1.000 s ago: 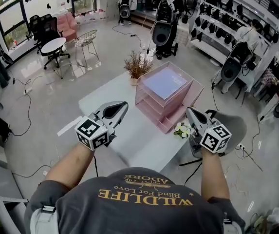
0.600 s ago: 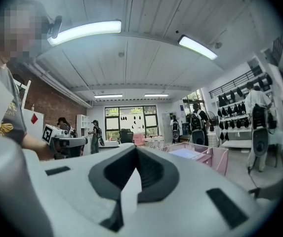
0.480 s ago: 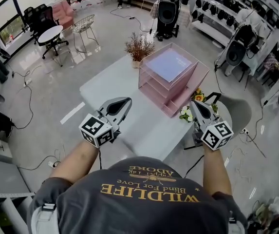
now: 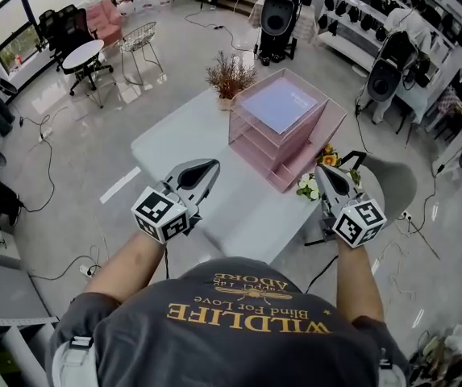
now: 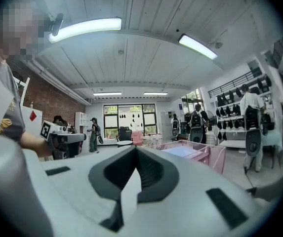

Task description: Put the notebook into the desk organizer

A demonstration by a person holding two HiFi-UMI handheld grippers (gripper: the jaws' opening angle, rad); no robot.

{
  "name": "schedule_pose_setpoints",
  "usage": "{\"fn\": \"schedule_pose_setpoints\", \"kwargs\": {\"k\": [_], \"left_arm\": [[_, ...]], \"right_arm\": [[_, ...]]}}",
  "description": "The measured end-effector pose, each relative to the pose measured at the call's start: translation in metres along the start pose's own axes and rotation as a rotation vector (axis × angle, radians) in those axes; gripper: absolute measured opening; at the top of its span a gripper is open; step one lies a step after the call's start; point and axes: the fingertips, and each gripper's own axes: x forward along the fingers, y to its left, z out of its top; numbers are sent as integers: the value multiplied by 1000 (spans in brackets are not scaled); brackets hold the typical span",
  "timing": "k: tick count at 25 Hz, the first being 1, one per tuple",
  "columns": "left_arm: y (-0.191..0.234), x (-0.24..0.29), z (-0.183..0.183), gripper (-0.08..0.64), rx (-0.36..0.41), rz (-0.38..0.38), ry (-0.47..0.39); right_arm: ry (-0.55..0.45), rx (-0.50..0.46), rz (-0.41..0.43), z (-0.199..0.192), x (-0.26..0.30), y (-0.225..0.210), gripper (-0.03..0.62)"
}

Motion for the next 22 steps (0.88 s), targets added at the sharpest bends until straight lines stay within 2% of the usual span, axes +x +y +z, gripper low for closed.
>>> {"fn": "schedule_pose_setpoints", "kwargs": {"k": [22], "left_arm": [[0,7,3,2,7,-12,2]], "right_arm": [[14,-36,-16,6,5,-12,-2]]}}
